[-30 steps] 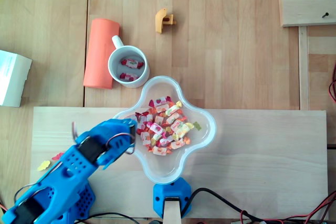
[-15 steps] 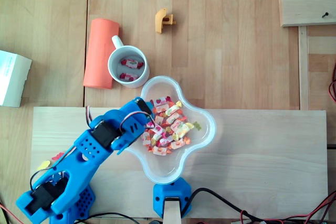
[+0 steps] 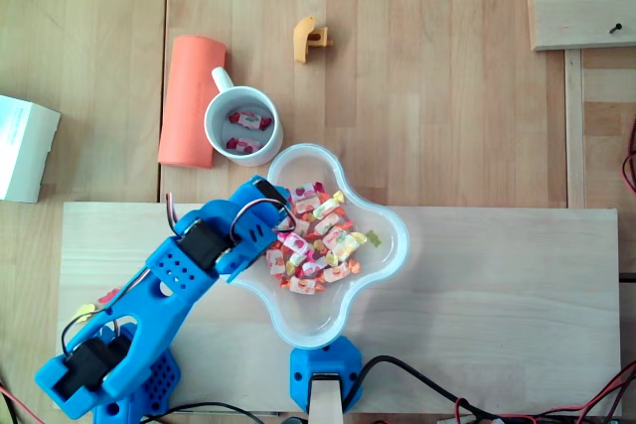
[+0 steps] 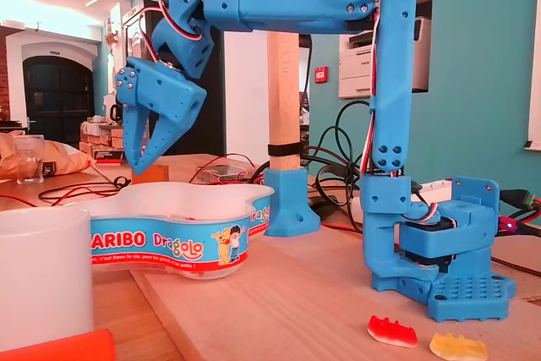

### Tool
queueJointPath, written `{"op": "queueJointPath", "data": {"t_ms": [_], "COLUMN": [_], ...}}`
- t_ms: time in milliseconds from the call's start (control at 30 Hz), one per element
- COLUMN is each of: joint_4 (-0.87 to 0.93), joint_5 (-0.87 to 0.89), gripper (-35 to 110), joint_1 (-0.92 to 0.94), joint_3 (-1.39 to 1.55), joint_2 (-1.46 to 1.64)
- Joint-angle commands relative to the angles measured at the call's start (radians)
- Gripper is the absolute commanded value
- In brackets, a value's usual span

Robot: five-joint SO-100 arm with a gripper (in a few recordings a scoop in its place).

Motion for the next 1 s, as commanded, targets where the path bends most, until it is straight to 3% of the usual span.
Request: {"op": "queueJointPath", "data": {"t_ms": [0, 300, 767, 967], "joint_4": [-0.006, -0.005, -0.003, 0.014], "joint_5": [-0.129, -0.379, -0.405, -0.437], "gripper": [-1, -1, 1, 11], "joint_1": [0.023, 0.025, 0.025, 0.026], "joint_3": [-0.032, 0.044, 0.057, 0.061], "joint_2": [0.028, -0.025, -0.04, -0.04]}}
